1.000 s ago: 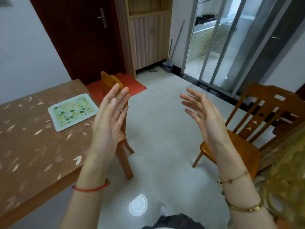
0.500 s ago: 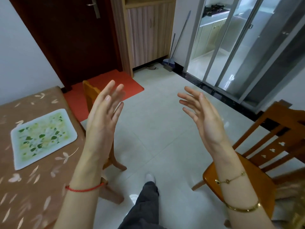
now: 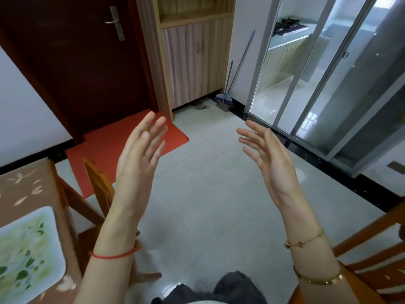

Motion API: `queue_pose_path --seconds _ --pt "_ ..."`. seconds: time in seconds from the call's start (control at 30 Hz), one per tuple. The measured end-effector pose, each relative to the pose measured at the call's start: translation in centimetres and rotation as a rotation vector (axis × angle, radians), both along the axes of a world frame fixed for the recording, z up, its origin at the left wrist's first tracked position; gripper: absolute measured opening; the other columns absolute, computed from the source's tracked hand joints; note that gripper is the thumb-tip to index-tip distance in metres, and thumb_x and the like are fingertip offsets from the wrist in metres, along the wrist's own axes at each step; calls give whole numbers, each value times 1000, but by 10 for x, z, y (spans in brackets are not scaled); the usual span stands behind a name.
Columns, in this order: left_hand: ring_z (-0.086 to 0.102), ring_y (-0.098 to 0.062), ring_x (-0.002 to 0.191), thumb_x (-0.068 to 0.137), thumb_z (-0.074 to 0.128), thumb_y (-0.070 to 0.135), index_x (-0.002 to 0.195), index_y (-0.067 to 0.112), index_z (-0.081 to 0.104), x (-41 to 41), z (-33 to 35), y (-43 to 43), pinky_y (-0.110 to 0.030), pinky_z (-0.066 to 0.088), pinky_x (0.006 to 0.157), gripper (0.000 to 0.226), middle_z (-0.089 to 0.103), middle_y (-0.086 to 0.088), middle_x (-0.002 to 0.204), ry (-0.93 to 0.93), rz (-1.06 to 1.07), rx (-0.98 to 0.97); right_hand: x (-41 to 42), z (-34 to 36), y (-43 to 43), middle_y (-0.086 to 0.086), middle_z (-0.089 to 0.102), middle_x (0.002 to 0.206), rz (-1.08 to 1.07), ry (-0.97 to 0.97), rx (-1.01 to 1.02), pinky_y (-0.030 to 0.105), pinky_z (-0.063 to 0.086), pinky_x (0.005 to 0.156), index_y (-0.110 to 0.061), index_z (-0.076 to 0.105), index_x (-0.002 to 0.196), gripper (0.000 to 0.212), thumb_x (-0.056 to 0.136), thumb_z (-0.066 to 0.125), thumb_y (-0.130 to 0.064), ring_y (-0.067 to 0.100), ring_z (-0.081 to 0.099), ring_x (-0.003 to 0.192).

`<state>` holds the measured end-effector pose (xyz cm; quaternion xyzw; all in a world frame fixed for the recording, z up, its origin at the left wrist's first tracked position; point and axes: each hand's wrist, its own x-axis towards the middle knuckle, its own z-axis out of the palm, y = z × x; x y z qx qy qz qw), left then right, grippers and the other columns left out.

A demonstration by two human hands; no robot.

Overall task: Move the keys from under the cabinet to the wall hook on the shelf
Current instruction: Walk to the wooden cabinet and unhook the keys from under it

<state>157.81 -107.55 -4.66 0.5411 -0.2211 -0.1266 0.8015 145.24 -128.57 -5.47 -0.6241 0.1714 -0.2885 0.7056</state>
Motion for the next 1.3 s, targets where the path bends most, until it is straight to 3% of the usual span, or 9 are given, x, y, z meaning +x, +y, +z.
queue_pose_path --seconds 0.77,1.3 --pt "57 -14 137 108 35 22 150 17 45 326 -1 -317 -40 36 121 44 61 -1 146 18 102 -48 358 4 -338 6 67 131 140 -2 -52 42 43 112 -14 56 136 43 108 28 -32 18 61 124" --pt "59 -12 135 107 36 21 143 22 51 588 -12 -444 -38 39 118 39 65 0 142 40 164 -54 632 -16 -471 12 65 132 201 37 -14 45 43 112 -8 54 138 43 109 29 -27 25 61 125"
